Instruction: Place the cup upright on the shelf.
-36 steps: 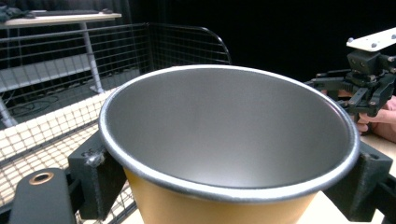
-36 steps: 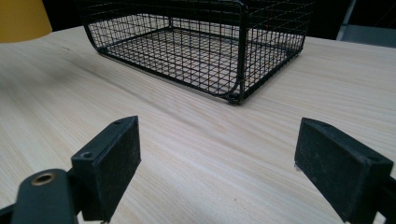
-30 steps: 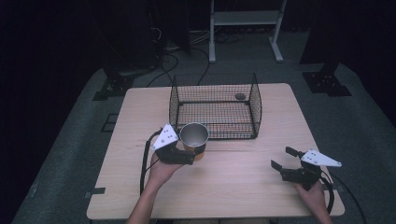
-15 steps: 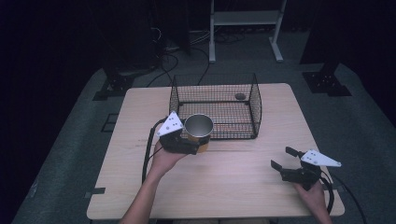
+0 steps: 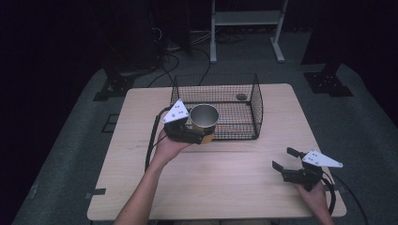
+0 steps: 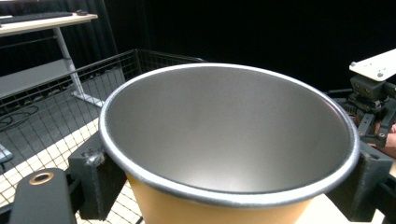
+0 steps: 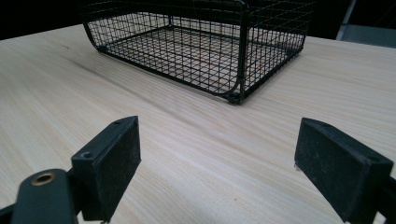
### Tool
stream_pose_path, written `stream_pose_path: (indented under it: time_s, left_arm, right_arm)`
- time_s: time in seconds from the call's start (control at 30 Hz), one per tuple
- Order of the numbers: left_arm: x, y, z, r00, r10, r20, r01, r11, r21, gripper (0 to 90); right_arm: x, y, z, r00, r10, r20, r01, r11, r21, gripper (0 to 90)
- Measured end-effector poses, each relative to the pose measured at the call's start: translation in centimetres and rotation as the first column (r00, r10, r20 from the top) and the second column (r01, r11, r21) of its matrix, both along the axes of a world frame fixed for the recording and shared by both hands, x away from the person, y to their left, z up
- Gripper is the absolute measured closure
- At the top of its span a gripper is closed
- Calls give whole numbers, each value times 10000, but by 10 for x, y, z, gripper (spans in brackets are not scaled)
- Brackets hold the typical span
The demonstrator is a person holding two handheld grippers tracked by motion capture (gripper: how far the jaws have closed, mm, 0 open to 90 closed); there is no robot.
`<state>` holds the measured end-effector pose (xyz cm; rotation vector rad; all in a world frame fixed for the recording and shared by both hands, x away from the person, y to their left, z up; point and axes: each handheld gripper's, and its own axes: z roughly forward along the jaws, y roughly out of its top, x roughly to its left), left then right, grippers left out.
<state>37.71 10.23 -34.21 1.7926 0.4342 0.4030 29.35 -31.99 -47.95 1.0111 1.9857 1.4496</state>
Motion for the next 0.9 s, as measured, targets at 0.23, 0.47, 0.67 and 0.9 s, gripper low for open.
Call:
stream_pose_path:
  time_s: [0.23, 0.47, 0.67, 0.9]
  left_arm:
    - [14, -7, 8, 10000, 20, 29, -20, 9998, 210, 131]
    - [28, -14, 11, 10000, -22, -25, 22, 9995, 301, 131]
    - [41, -17, 14, 10000, -2, -98, 5, 9995, 315, 131]
    - [56, -21, 17, 9997, 34, -255, -23, 9992, 409, 132]
  right_arm:
    - [0, 0, 0, 10000, 2, 8, -2, 10000, 46, 134]
    - [0, 0, 0, 10000, 26, 30, -26, 10000, 43, 134]
    - [0, 0, 0, 10000, 42, 34, -42, 10000, 54, 134]
    - [0, -1, 0, 10000, 56, 36, -56, 10000, 69, 134]
